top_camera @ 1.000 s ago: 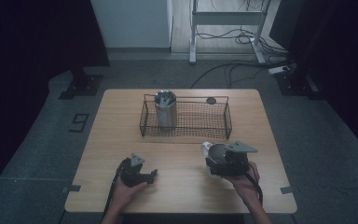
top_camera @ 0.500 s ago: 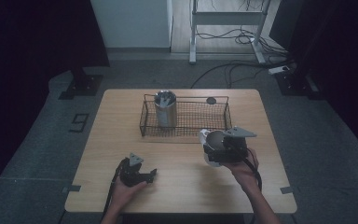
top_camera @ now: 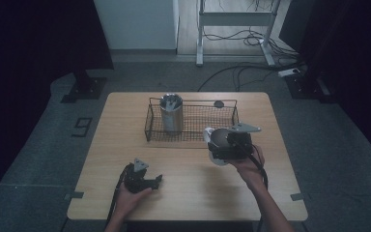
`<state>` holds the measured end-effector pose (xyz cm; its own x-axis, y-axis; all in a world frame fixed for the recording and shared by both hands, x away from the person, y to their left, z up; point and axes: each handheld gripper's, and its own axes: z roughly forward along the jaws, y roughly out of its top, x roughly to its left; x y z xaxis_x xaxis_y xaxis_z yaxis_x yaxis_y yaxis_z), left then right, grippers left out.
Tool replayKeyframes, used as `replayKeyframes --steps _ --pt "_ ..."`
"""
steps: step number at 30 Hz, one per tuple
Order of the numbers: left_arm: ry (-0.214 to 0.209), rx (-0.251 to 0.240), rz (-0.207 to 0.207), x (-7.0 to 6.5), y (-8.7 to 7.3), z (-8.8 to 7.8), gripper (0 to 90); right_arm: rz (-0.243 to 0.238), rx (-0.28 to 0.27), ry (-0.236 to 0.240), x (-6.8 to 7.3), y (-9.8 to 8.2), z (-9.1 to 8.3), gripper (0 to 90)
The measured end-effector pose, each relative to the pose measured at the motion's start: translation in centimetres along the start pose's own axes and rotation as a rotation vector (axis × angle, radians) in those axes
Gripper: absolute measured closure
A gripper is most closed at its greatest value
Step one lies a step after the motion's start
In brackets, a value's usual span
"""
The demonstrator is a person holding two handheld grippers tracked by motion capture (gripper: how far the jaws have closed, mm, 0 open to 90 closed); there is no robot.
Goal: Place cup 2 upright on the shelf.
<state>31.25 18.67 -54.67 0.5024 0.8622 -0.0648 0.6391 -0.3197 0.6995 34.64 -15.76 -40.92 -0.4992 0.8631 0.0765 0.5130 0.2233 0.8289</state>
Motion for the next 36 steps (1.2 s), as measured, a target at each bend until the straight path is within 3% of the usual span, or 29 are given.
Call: replayKeyframes --steps 16,36 --pt "0.001 0.0 0.0 0.0 0.0 0.0 15.1 -0.038 -0.023 -0.007 0.1 2.8 0.5 6.3" --pt "0.005 0.002 0.004 -0.1 0.0 0.0 15.1 -0.045 -0.042 0.006 0.4 5.8 1.7 6.3"
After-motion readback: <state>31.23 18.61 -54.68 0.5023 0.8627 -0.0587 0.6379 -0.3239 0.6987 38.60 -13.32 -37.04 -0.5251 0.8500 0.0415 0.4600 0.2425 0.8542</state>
